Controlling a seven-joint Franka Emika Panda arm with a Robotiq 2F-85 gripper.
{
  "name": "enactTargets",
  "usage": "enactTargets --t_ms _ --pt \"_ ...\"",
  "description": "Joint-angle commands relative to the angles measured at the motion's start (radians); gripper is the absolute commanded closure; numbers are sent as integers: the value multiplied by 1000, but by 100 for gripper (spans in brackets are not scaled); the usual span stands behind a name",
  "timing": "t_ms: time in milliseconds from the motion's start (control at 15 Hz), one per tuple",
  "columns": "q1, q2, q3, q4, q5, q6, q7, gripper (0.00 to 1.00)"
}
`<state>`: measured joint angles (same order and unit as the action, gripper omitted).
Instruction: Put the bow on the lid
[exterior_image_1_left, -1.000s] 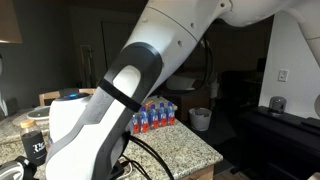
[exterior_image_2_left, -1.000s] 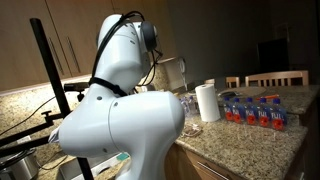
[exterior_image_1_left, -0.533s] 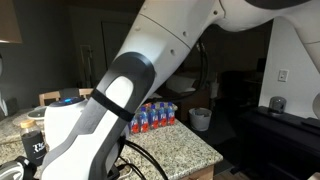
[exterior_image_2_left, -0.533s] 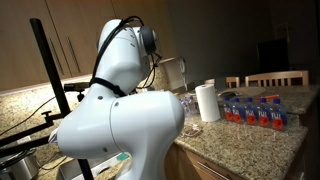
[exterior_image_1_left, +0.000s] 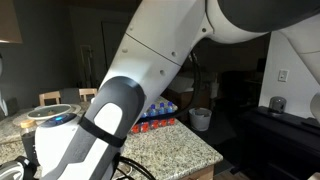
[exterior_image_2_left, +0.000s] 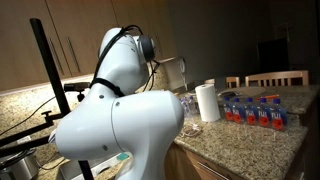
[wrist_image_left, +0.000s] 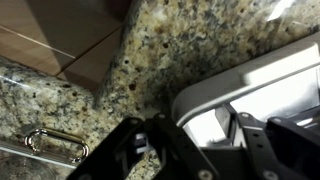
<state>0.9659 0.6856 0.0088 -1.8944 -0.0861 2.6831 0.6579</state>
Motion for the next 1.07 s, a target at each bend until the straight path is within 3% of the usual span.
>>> enactTargets --t_ms 0,133,267,600,1000 --pt "2 7 -8 14 16 -32 21 80" --pt "1 1 -17 18 20 -46 33 93" --pt "-9 -15 -20 17 35 -50 59 97" --pt "-31 -47 -19 17 79 -50 137 94" --pt "-48 -97 -80 -5 59 -83 295 94"
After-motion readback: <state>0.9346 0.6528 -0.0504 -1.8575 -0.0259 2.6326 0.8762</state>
